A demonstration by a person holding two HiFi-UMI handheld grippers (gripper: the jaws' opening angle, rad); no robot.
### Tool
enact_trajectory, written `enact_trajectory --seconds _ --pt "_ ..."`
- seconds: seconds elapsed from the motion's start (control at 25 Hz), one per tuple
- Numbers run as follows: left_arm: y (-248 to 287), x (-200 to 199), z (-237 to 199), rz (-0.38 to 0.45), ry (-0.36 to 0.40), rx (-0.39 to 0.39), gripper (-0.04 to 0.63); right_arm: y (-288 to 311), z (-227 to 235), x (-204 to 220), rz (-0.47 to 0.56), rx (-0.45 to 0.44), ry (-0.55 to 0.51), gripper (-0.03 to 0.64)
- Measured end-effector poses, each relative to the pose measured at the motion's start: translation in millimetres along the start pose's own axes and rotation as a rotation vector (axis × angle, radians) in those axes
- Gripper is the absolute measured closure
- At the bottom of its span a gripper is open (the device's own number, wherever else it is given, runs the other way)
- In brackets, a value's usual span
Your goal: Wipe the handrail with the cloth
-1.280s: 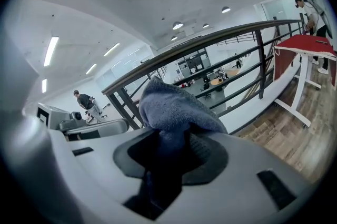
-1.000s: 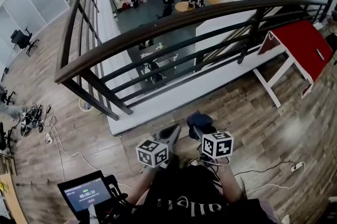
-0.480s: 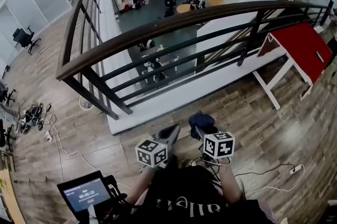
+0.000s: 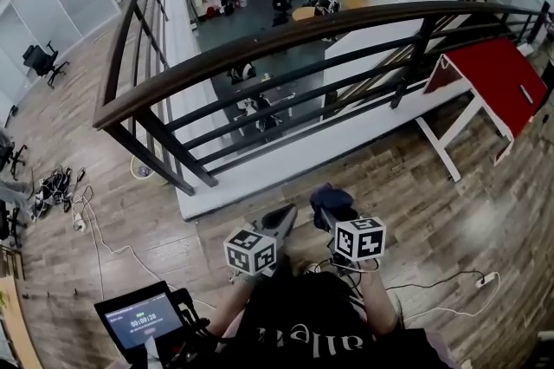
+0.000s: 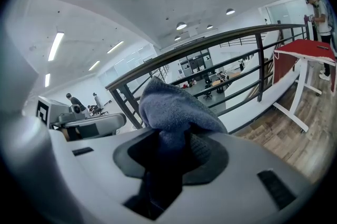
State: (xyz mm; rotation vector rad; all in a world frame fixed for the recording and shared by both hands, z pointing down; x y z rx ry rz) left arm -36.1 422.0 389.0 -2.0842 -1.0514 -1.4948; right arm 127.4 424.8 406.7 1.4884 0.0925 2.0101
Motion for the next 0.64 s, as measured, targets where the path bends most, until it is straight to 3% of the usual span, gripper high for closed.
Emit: enact_trajectory --seconds 0.64 --pt "6.2 -1.4 2.3 -0.007 0.018 0.017 0.595 -1.9 6.0 -2.2 0.02 0.017 0.005 0.508"
Point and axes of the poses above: the fingertips, and each gripper's own axes: y forward along the fingers, z to its right, x out of its underside, the point moved 7 cm from there along -y, backward along the fingers, and after that the axes turned 10 degrees about z, right-handed, at the moved point
